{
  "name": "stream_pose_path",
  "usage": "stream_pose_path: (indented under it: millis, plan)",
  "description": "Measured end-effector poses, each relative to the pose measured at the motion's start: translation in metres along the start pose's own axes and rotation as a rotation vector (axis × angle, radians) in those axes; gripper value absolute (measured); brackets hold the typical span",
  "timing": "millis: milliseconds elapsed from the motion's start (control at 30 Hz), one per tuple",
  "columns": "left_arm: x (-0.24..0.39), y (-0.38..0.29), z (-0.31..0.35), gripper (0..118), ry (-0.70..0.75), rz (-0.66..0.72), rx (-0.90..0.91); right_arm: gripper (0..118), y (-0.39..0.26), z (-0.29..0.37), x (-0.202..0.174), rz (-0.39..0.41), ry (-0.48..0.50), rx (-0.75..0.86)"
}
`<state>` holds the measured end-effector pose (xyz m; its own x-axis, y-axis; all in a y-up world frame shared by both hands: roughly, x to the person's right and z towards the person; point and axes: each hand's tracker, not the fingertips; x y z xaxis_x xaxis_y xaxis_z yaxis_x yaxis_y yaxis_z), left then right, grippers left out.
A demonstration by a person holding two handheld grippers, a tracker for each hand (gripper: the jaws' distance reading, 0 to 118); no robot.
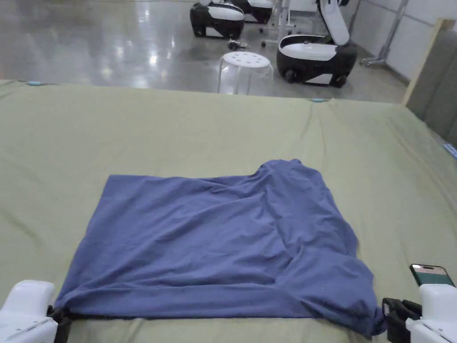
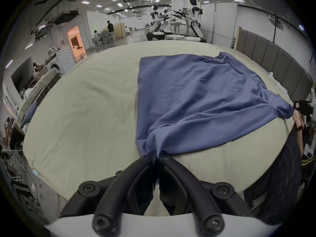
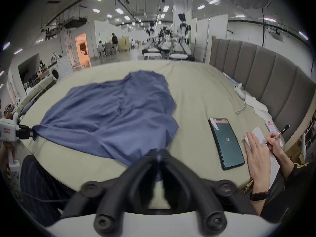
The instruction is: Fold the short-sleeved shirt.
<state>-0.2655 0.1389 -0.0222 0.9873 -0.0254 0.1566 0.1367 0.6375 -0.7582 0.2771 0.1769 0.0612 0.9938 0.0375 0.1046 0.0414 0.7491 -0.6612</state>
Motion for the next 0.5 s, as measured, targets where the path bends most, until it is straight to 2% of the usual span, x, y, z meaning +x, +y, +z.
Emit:
stream_pose_path:
  millis: [67,133,233,267,300,333,367,500]
  plan:
    - [-0.001,0.0,0.002,4,-0.002,0.016,0.01,105,0.003,-0.015,0.007,0.005,-0.003,-0.081]
    - [-0.003,-0.001,0.004,4,-0.001,0.009,0.011,106,0.003,-0.034,0.01,0.01,0.006,-0.158]
    - [0.01,-0.002,0.014,4,0.007,0.009,0.01,100,-0.001,-0.056,0.017,-0.002,0.068,-0.151]
    - [0.015,0.0,0.015,4,0.01,0.008,0.007,89,0.0,-0.059,0.015,-0.011,0.087,-0.162]
    - [0.016,0.0,0.016,4,0.011,0.011,0.006,59,0.003,-0.054,0.011,-0.014,0.116,-0.164]
    - [0.017,-0.001,0.017,4,0.011,0.012,0.006,17,0.004,-0.052,0.008,-0.016,0.113,-0.148]
    - [0.018,-0.001,0.018,4,0.01,0.015,0.003,3,0.004,-0.05,0.005,-0.025,0.117,-0.125]
    - [0.021,0.001,0.029,4,0.016,0.003,0.008,3,0.004,-0.034,0.003,-0.03,0.128,-0.106]
